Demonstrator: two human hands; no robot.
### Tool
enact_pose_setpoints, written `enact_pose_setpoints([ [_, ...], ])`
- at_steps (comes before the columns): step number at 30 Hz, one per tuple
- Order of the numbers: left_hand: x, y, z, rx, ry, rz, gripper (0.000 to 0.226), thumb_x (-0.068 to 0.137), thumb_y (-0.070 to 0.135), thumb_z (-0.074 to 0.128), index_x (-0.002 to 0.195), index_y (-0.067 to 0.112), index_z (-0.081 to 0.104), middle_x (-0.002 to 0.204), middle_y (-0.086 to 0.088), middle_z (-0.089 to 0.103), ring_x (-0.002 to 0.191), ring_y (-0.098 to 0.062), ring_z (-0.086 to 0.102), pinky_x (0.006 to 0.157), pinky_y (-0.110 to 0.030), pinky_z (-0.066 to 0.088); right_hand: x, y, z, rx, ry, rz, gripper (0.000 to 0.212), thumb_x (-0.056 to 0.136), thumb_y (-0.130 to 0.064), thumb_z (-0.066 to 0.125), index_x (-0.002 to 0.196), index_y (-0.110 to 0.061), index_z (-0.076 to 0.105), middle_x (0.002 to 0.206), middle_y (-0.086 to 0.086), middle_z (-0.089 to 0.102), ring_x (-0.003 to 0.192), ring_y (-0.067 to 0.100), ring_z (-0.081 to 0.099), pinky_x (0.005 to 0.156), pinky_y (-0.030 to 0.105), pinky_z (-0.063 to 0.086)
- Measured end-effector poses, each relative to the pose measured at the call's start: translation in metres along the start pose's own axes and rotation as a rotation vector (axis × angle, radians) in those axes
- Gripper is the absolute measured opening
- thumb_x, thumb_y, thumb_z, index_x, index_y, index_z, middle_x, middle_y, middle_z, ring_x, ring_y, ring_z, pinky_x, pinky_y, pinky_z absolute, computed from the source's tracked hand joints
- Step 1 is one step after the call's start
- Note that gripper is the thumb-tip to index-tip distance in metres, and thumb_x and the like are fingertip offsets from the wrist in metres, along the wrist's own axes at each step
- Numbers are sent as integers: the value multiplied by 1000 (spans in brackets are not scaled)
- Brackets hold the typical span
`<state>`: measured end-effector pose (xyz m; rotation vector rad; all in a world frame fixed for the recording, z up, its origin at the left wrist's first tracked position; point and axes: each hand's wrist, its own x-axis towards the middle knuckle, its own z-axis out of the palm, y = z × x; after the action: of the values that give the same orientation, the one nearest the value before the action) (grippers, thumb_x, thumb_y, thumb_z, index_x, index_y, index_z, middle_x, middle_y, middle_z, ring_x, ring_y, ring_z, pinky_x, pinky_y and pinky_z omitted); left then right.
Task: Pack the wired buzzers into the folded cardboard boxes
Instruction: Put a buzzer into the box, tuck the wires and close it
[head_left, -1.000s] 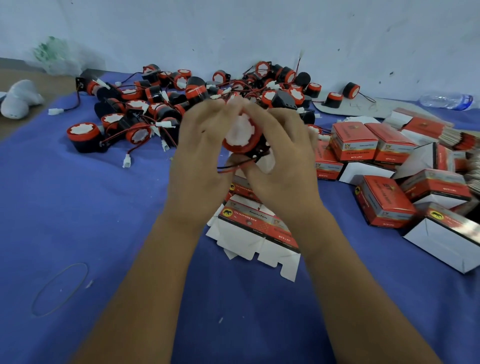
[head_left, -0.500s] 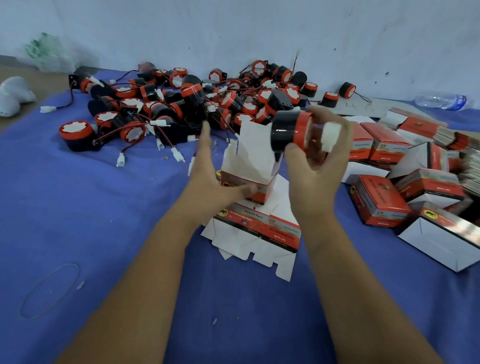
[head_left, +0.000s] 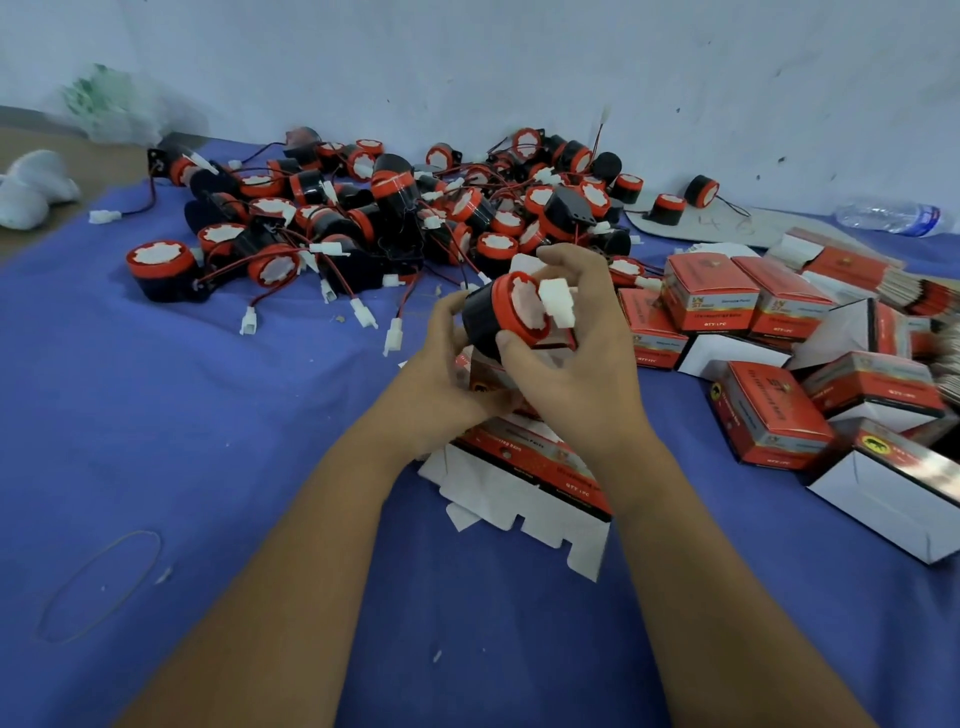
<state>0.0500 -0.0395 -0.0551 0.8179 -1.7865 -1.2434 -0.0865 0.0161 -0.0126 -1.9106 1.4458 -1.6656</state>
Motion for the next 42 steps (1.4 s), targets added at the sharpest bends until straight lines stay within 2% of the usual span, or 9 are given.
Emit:
enact_pose_setpoints([
  [4, 2, 4, -1, 79, 44, 15, 68, 75, 14, 84, 129, 35, 48, 123, 3, 59, 104, -14, 64, 84, -28, 57, 1, -1, -1, 34, 64, -45, 55, 75, 1, 64, 125, -13, 47, 113, -14, 50, 108, -11, 50, 84, 2, 41],
  [7, 3, 5, -5, 160, 120, -2, 56, 70, 22, 88, 116, 31, 55, 122, -2, 59, 111, -19, 59, 95, -39, 52, 3, 2, -6, -171, 72, -98, 53, 72, -10, 65, 124, -12, 51, 115, -8, 51, 109, 8, 50, 94, 26, 43],
  [12, -1, 7, -6, 110, 120, 20, 51, 73, 19, 84, 106, 41, 52, 111, 8, 64, 96, 0, 63, 79, -13, 50, 1, 6, -2, -432, -52, -168, 53, 68, -19, 68, 120, -18, 58, 115, -9, 59, 110, 15, 45, 95, 33, 31],
  [20, -1, 4, -7, 113, 195, 10, 50, 74, 13, 83, 102, 39, 51, 102, 15, 63, 87, 12, 60, 69, -6, 48, -4, 19, 2, -600, -249, -111, 18, 84, -20, 61, 99, -21, 70, 106, -9, 65, 107, 9, 57, 116, 33, -2],
  [24, 0, 4, -8, 114, 216, 5, 52, 74, 18, 84, 106, 41, 51, 108, 15, 63, 93, 11, 60, 72, -7, 48, -5, 17, 3, -635, -148, -156, 30, 82, -29, 56, 106, -21, 72, 115, -2, 60, 115, 19, 50, 108, 40, 19],
  [26, 0, 2, -10, 136, 246, -18, 53, 75, 24, 83, 114, 40, 50, 119, 13, 61, 104, 3, 59, 79, -11, 49, -3, 13, 1, -507, 52, -177, 24, 85, -27, 53, 96, -17, 72, 96, 2, 58, 94, 21, 52, 86, 38, 37],
  [30, 0, 1, -15, 216, 313, -73, 61, 77, 29, 82, 123, 41, 45, 132, 9, 53, 104, 0, 54, 76, -10, 43, 6, 6, -4, 5, 278, 143, 21, 93, -14, 58, 77, -28, 59, 63, 1, 47, 59, 5, 40, 55, 22, 37],
  [36, -6, 5, -16, 181, 277, -56, 55, 75, 27, 83, 107, 50, 44, 103, 32, 58, 93, 17, 55, 64, -2, 45, 9, -1, -7, 439, 129, 277, 26, 82, -13, 46, 79, -7, 71, 79, 7, 68, 81, 21, 65, 78, 31, 53],
  [42, -9, 7, -22, 178, 84, -26, 55, 73, 27, 85, 117, 40, 55, 109, 29, 64, 102, 10, 59, 72, -6, 47, 2, 9, 5, -164, 145, 67, 11, 85, -15, 70, 85, -26, 71, 95, -15, 64, 112, 8, 53, 102, 46, 38],
])
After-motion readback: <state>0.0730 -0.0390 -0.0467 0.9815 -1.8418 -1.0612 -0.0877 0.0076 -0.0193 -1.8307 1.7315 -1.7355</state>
